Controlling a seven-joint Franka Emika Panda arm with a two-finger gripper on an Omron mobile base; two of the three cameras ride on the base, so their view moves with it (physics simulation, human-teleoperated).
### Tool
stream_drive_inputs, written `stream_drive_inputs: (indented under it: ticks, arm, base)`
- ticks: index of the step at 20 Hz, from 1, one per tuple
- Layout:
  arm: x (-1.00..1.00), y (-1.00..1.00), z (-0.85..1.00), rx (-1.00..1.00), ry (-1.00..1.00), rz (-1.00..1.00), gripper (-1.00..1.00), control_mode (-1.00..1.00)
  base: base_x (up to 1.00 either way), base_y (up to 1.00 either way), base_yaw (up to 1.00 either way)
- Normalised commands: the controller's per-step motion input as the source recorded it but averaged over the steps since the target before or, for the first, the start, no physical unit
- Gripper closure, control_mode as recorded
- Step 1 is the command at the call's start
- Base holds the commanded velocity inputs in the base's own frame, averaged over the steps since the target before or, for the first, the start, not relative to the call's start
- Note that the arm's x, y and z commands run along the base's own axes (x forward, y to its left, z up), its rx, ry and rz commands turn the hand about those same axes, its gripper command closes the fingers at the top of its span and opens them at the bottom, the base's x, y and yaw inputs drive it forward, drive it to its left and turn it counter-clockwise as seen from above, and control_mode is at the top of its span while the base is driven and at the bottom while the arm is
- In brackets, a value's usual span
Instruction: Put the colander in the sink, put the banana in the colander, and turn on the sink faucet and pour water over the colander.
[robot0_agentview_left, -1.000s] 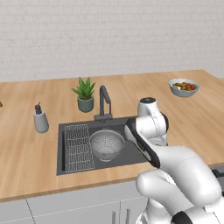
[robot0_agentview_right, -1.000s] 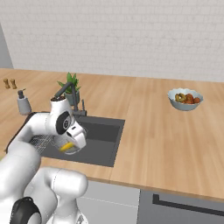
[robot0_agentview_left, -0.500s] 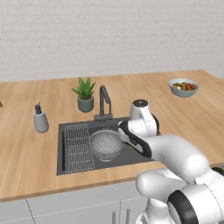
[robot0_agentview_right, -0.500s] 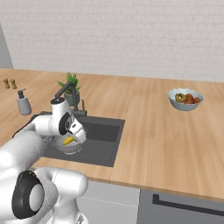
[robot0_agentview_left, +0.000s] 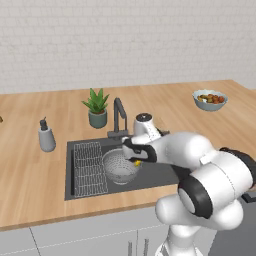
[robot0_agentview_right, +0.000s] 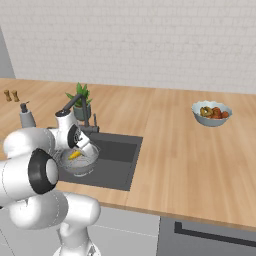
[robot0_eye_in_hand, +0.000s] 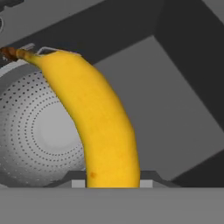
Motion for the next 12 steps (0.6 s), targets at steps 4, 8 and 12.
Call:
stream_drive_inputs:
  ticks: [4,8,12]
  arm:
    - [0.15,0.15,-0.56,0.0,0.0,0.02,1.0,-1.0]
    - [0.08,0.03,-0.41,0.04,0.0,0.03,1.0,-1.0]
    - [0.22,0.0,-0.15,0.04,0.01,0.04,1.0,-1.0]
  base:
    - [0.0,0.0,0.0]
    - [0.0,0.0,0.0]
    - [0.0,0.0,0.0]
